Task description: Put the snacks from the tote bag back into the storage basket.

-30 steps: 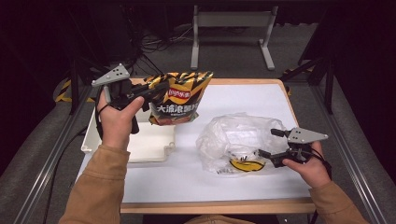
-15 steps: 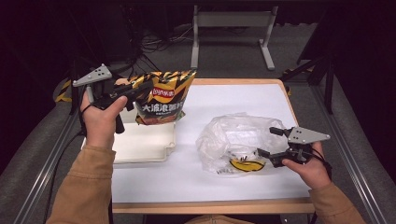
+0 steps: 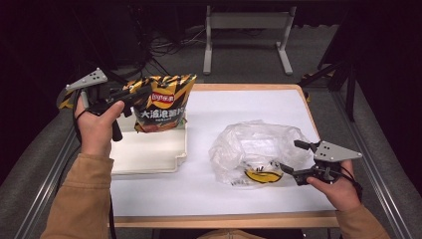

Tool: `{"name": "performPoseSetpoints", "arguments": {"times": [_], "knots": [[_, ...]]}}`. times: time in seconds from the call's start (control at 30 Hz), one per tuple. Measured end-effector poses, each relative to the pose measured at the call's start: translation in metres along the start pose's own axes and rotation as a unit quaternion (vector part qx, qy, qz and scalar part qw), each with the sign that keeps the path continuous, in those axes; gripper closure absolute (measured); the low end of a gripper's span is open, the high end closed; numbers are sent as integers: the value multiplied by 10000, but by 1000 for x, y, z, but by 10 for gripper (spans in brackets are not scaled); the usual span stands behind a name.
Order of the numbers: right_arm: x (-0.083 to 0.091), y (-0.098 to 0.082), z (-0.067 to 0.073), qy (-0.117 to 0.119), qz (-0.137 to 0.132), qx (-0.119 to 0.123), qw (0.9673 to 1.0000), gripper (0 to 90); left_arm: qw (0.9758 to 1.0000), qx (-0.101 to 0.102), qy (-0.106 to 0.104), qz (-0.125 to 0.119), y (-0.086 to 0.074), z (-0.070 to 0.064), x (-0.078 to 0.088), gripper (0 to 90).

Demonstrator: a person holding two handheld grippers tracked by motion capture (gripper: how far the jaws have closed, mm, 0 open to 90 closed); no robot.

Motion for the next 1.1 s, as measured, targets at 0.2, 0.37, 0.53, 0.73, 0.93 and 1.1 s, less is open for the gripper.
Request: {"name": "performPoseSetpoints", "arguments": {"times": [0.2,0.37,0.53,0.73,0.93,1.1], "knots": [[2,6,5,44,-82,34,10000,102,9999,37,119,11,-6,17,5,855],[-3,3,5,85,-38,32,10000,102,9999,59,148,-31,-10,30,12,854],[-6,2,7,121,-16,46,9999,102,9999,75,138,-55,-14,41,17,855],[-5,2,8,122,-26,44,9999,102,9999,58,128,-33,-22,49,22,854],[-8,1,10,169,14,40,9998,102,9998,145,118,-32,-33,60,26,856],[-9,-2,10,194,74,28,9998,101,9997,192,141,-19,-42,68,29,859]]}}
Point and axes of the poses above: each handheld gripper's, and its own axes: x roughly backward along the jaws, y roughly out of its top, z roughly to its left, the point moved 9 cm from there along -x, roughly forward along the jaws, and after that the axes turned 14 degrees about -z, right-handed, at the moved point
